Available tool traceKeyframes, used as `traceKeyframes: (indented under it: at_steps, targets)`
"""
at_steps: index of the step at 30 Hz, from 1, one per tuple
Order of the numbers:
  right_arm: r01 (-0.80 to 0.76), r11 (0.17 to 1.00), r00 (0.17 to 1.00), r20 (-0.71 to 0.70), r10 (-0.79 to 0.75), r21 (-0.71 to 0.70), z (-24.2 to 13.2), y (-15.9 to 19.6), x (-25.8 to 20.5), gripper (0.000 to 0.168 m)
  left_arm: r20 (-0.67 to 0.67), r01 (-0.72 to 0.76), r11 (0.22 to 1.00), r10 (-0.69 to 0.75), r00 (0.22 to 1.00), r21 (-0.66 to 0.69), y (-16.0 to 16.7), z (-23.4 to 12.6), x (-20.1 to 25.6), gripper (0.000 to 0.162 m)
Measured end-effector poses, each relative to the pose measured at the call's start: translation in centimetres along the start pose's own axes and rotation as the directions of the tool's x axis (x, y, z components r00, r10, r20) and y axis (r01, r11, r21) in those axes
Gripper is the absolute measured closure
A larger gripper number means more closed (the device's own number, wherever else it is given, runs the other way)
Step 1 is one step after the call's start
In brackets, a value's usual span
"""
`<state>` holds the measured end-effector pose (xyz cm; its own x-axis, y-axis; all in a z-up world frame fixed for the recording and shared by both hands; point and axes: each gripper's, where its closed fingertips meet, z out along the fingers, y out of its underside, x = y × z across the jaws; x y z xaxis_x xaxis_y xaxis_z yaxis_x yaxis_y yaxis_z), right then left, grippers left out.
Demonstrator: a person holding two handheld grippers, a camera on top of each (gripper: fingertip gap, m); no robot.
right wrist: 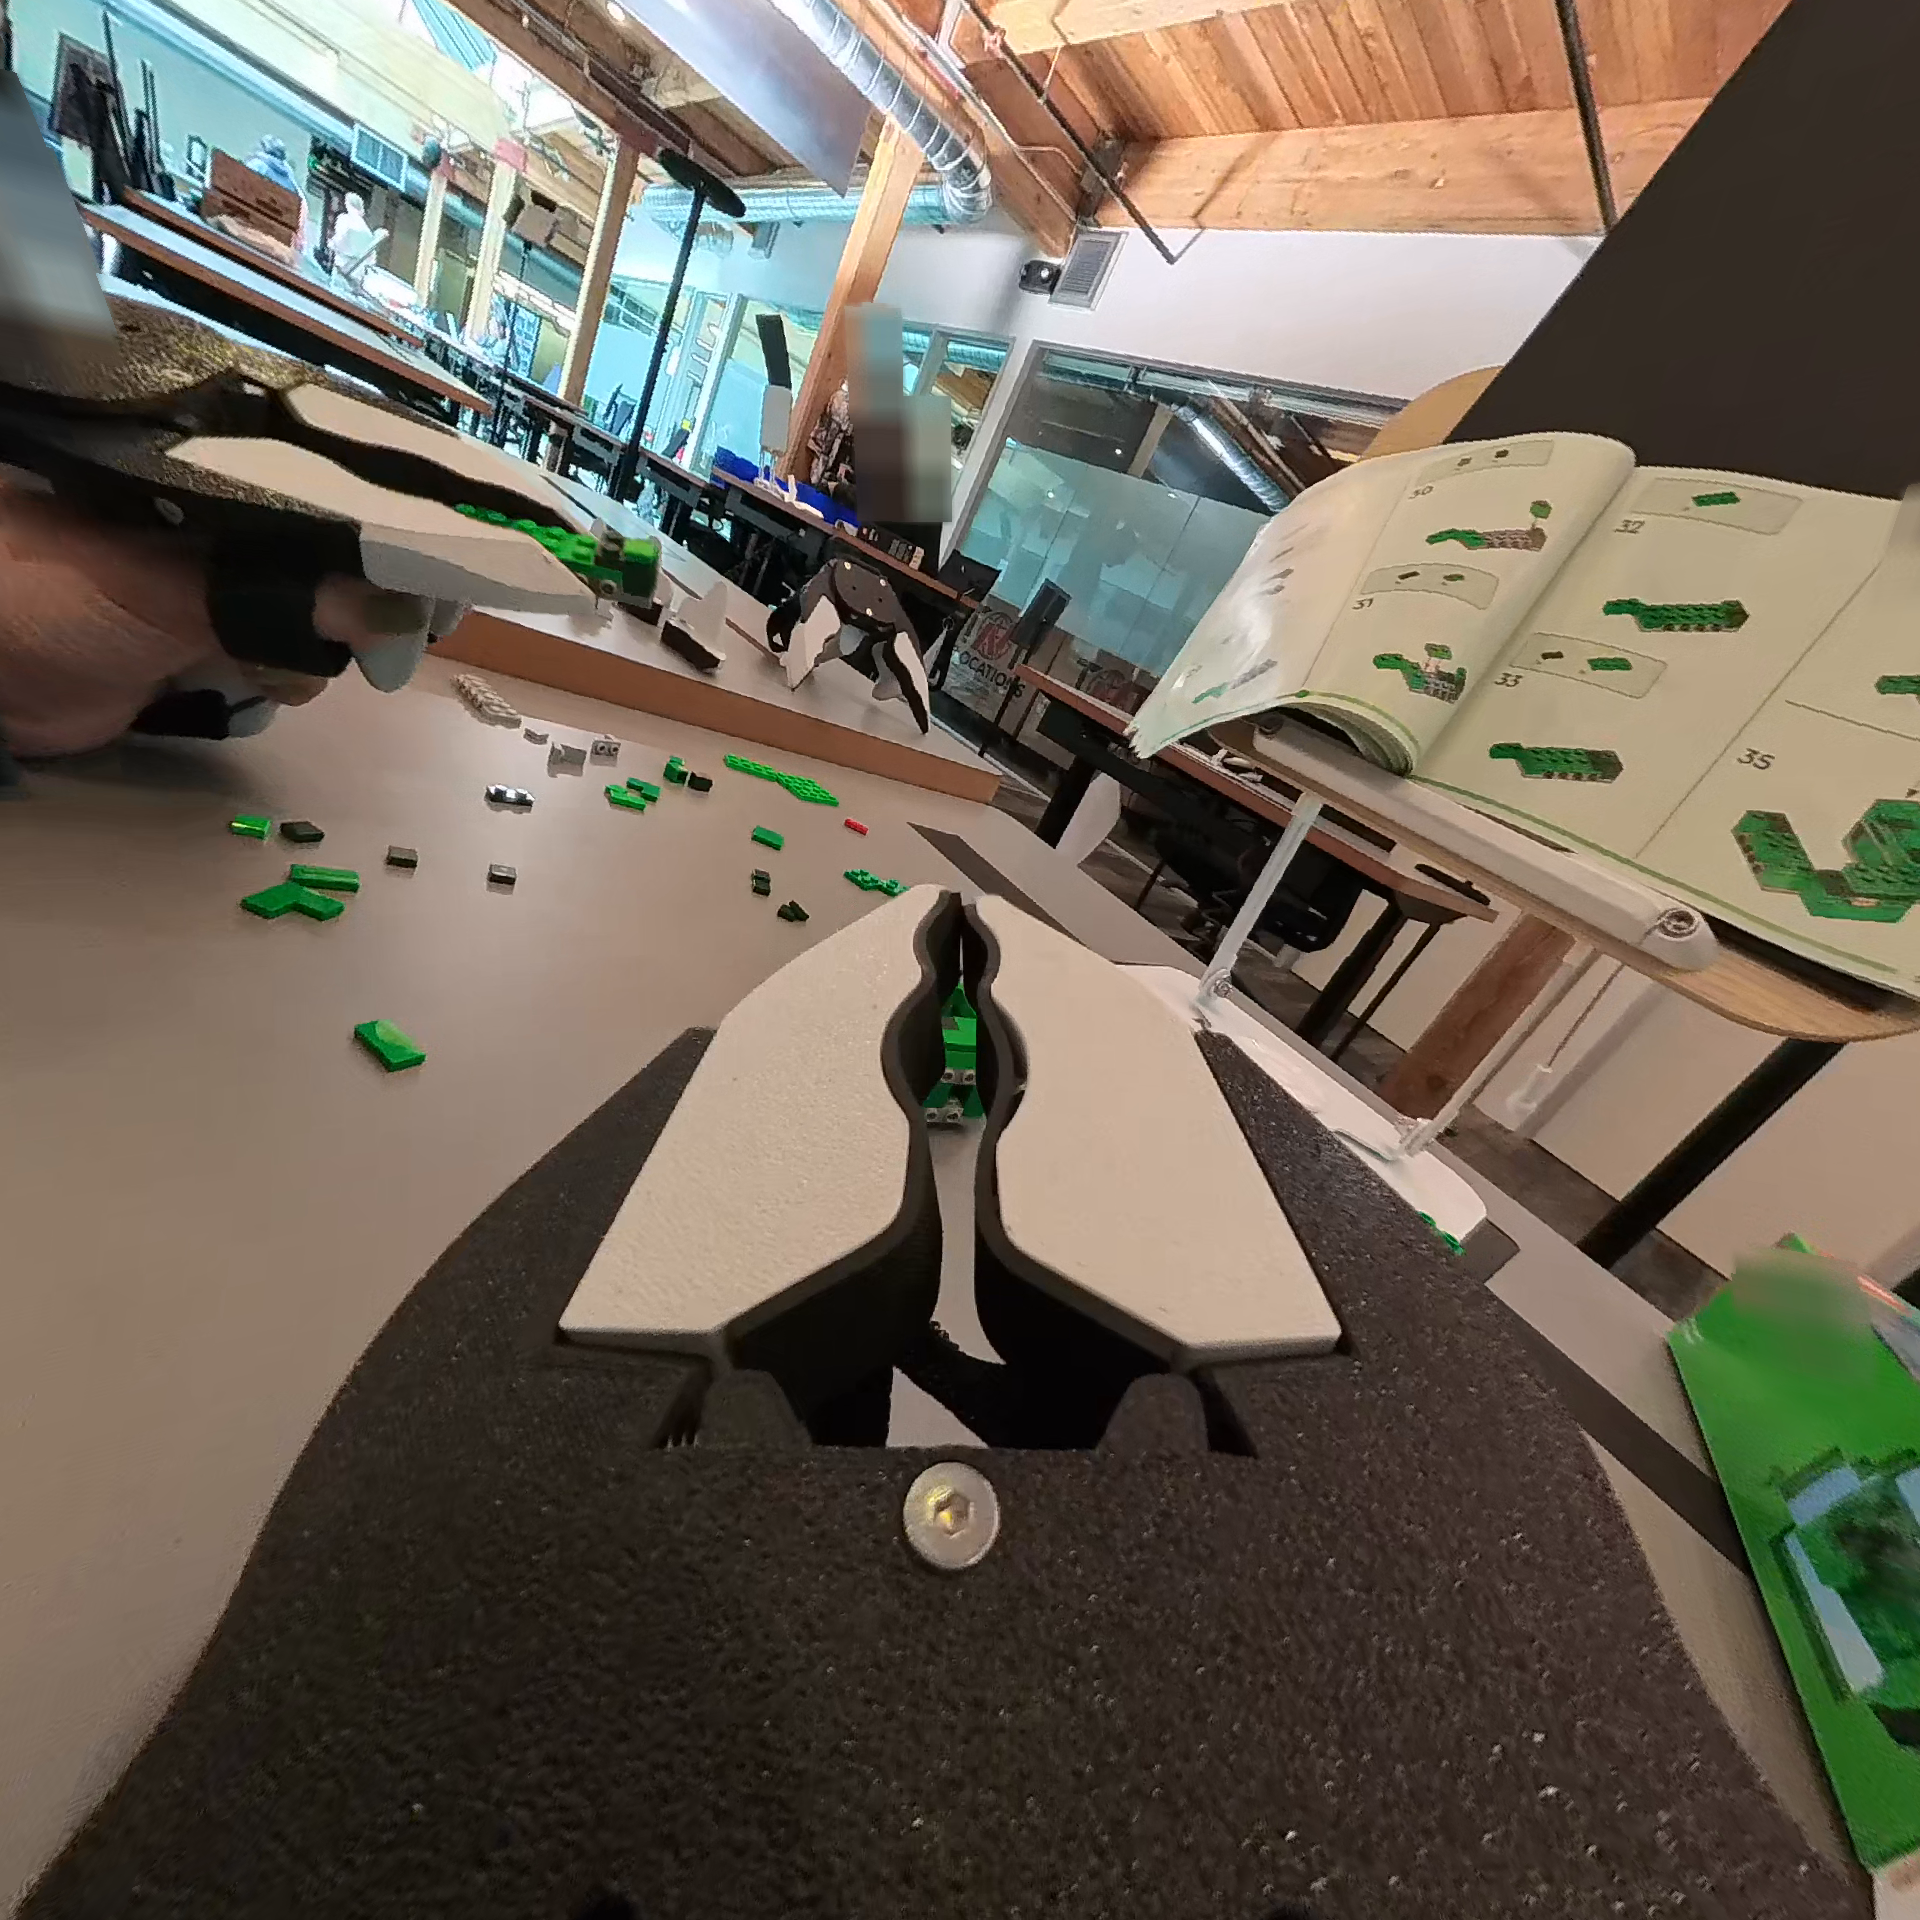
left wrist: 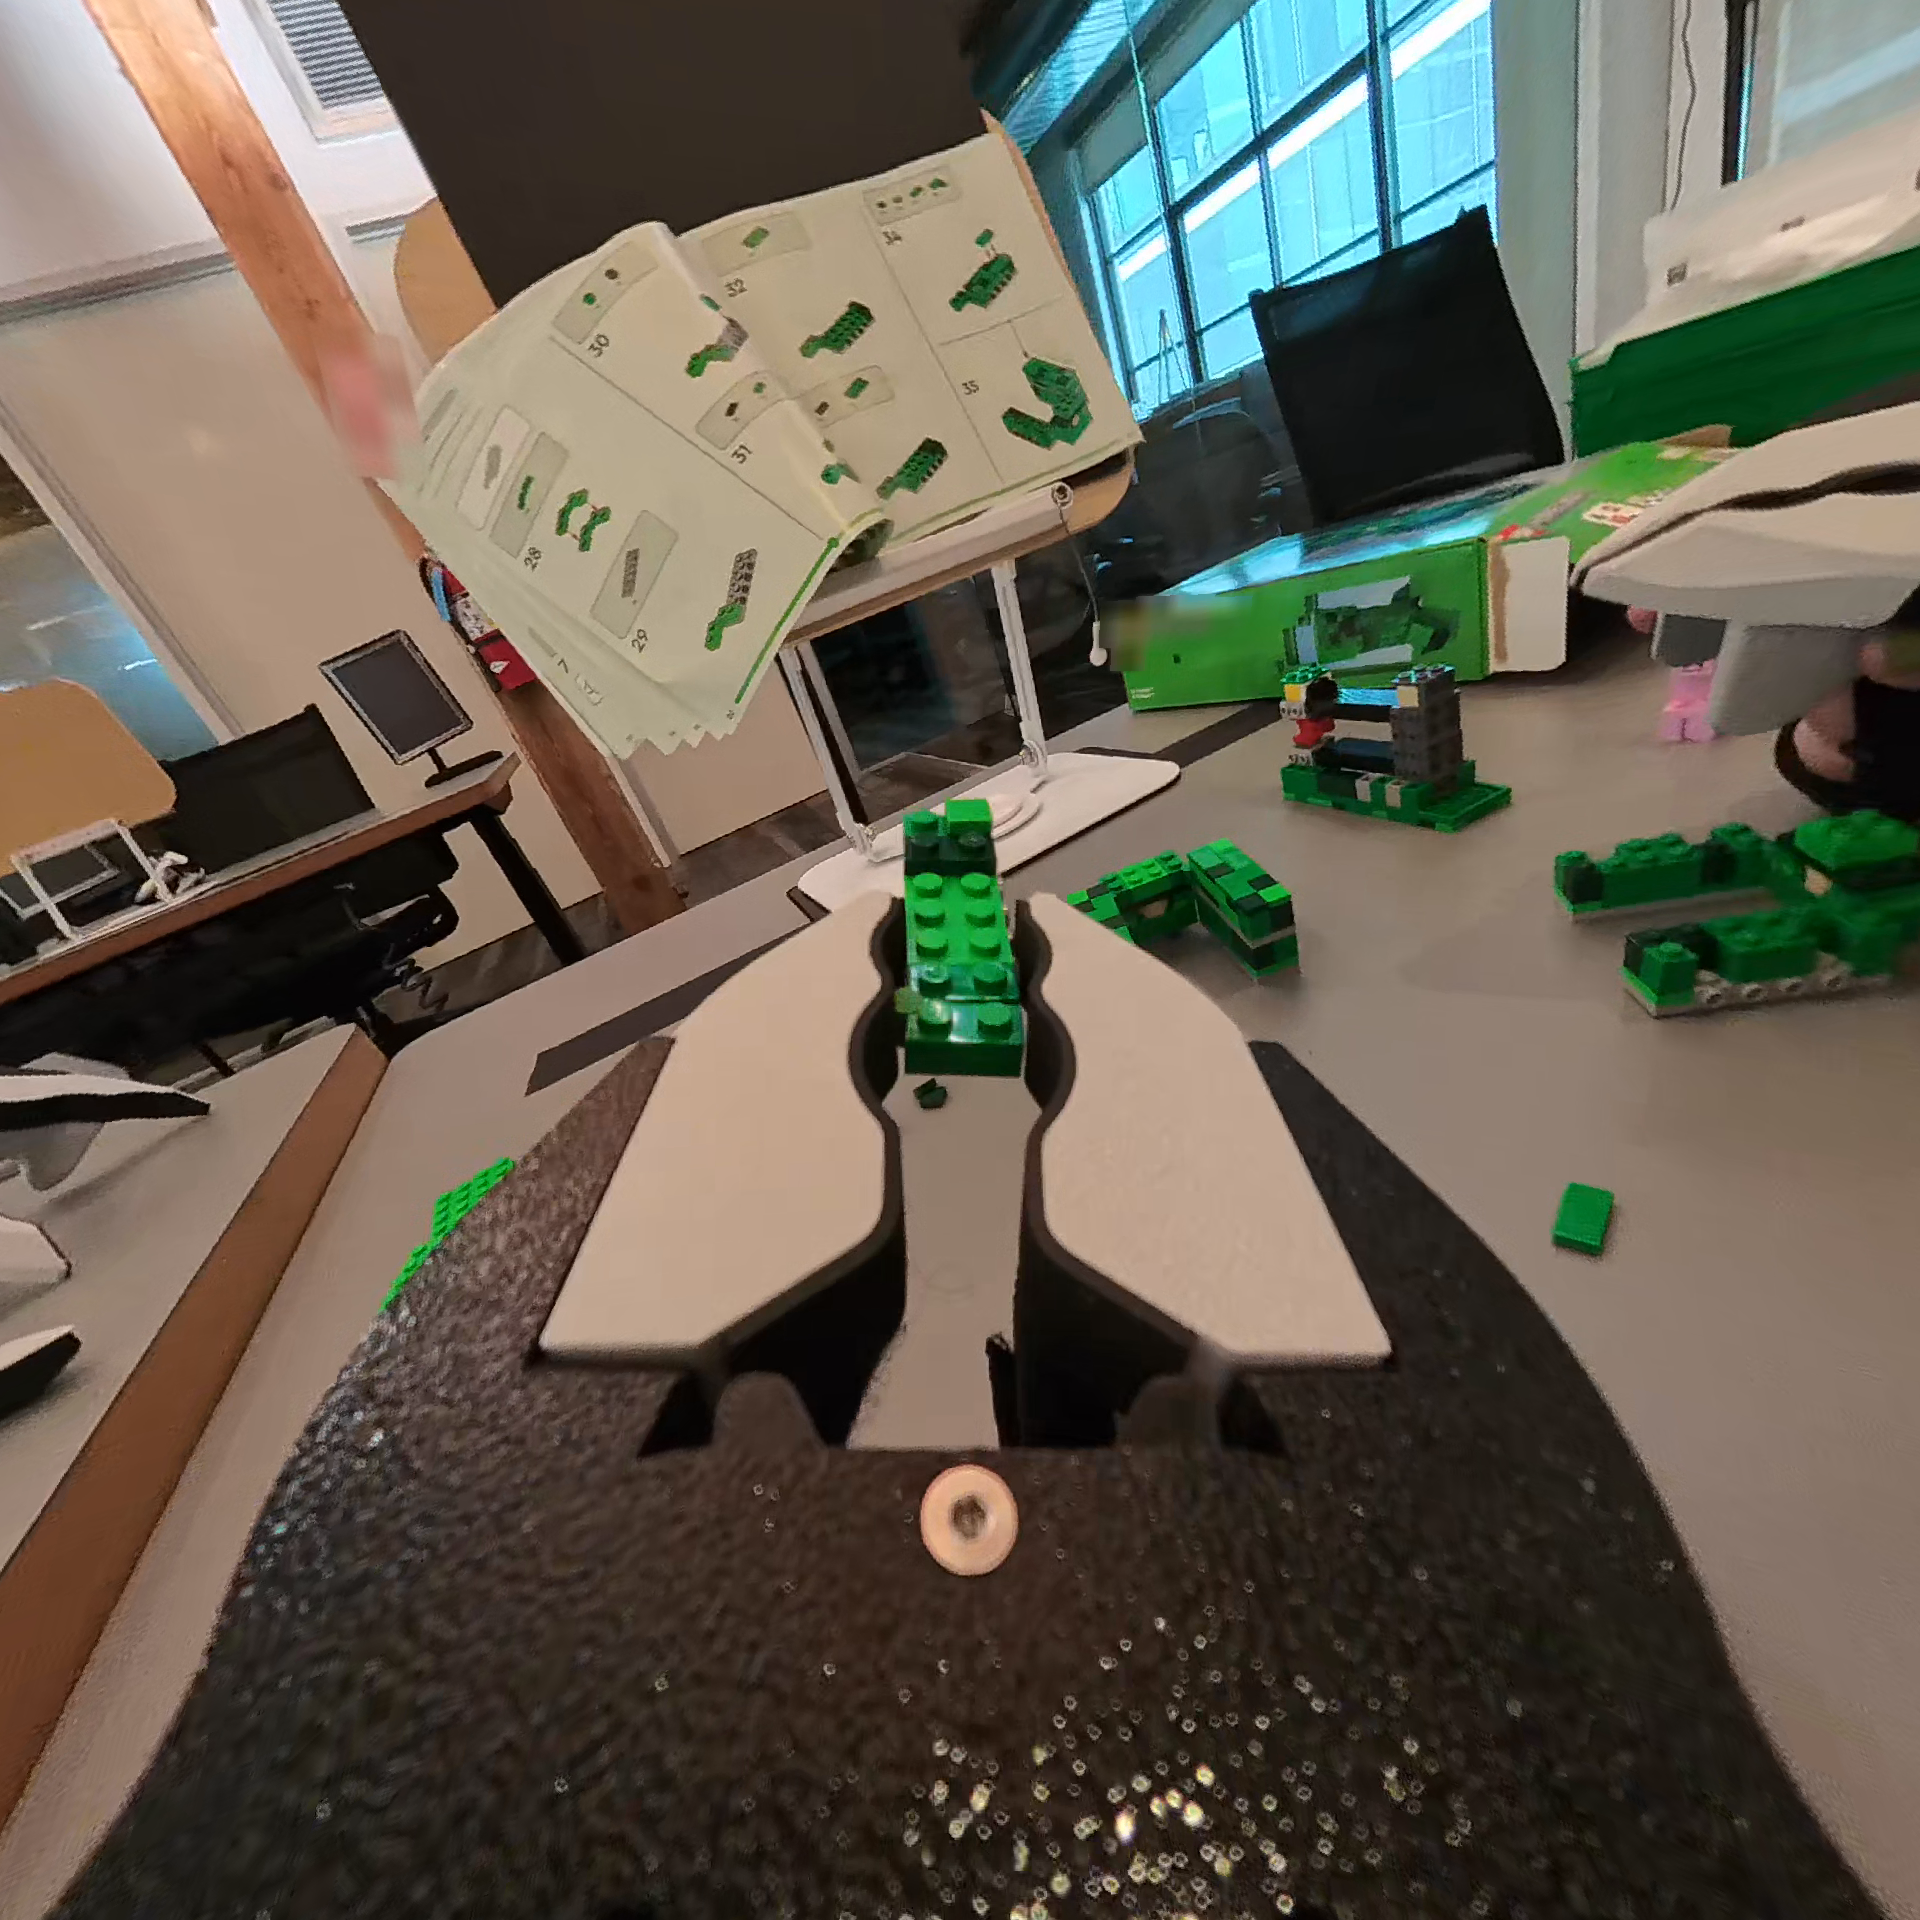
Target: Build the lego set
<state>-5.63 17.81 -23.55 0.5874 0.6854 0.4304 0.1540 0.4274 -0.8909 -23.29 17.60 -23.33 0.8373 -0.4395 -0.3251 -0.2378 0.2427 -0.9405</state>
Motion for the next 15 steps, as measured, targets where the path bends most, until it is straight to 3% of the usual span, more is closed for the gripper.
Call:
traceKeyframes:
  at_steps: [11,15]
  targets:
    - [0.024,1.000,1.000,0.006,-0.024,-0.016,0.2,0.2,-0.3,0.168,-0.019,0.019,1.000,-0.018,1.000,0.007,0.0,0.1,0.1,0.143]
    - [0.057,0.998,0.992,0.115,-0.055,-0.018,0.1,-0.4,-2.1,0.168,-0.164,0.034,0.999,-0.035,0.986,-0.008,0.1,-0.1,1.7,0.143]
